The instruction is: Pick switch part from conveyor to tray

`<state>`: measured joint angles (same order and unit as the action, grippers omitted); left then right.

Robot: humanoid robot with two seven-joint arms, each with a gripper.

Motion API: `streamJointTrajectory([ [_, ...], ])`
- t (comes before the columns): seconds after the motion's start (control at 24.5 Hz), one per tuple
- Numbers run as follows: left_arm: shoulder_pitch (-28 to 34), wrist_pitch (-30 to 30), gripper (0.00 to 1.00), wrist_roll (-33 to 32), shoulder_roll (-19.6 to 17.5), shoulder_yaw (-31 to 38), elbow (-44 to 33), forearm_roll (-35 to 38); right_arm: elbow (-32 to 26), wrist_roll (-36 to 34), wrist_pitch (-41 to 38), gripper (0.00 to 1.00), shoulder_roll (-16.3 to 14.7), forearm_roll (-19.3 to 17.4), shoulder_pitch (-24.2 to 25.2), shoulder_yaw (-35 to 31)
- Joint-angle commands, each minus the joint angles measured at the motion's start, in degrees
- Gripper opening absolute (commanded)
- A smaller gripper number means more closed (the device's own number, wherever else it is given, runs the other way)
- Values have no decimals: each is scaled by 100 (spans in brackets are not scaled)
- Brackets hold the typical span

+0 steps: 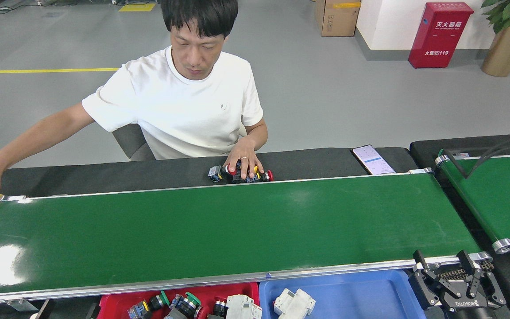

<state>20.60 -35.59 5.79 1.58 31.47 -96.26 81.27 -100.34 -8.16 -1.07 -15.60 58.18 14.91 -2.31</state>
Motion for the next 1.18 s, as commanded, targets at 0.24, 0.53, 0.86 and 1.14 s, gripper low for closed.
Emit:
streamJointTrajectory([
  [0.24, -3, 342, 100, 19, 9, -27, -139, -58, 6, 358, -210, 100, -83, 62, -76, 29],
  [0.53, -65, 1696, 100, -113, -114, -1055, -411, 12, 32, 438, -324, 100, -4, 36, 12, -270],
  [0.86, -82, 2715, 100, -228, -316, -2426, -455, 38, -100, 438, -500, 100, 13, 36, 407, -516],
  [1.14, -117, 2777, 100, -219, -360, -2374, -473, 21, -100, 455, -509, 100, 40, 36, 407, -525],
])
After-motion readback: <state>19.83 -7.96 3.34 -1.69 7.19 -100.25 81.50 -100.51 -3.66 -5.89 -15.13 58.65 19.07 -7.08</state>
